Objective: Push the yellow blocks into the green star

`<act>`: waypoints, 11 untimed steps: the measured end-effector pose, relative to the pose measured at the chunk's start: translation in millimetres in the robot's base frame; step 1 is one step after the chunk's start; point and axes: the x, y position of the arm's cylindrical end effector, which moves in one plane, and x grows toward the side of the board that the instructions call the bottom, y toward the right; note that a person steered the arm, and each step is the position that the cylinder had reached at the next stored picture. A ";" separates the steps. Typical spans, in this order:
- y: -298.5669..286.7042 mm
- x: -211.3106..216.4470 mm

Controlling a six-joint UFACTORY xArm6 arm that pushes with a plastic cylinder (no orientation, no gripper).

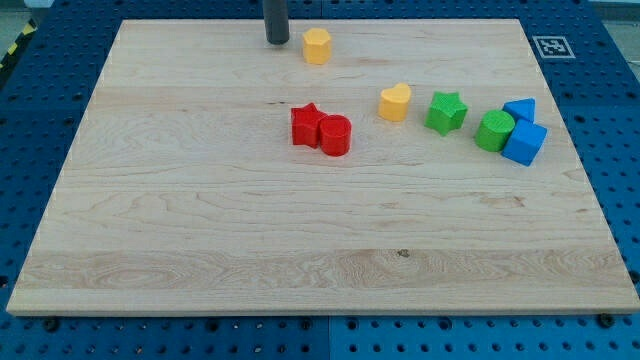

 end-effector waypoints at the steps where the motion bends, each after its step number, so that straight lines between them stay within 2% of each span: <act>1: 24.9 0.2; 2: 59.6 16.3; 6: 122.9 123.2; 11: 167.8 143.3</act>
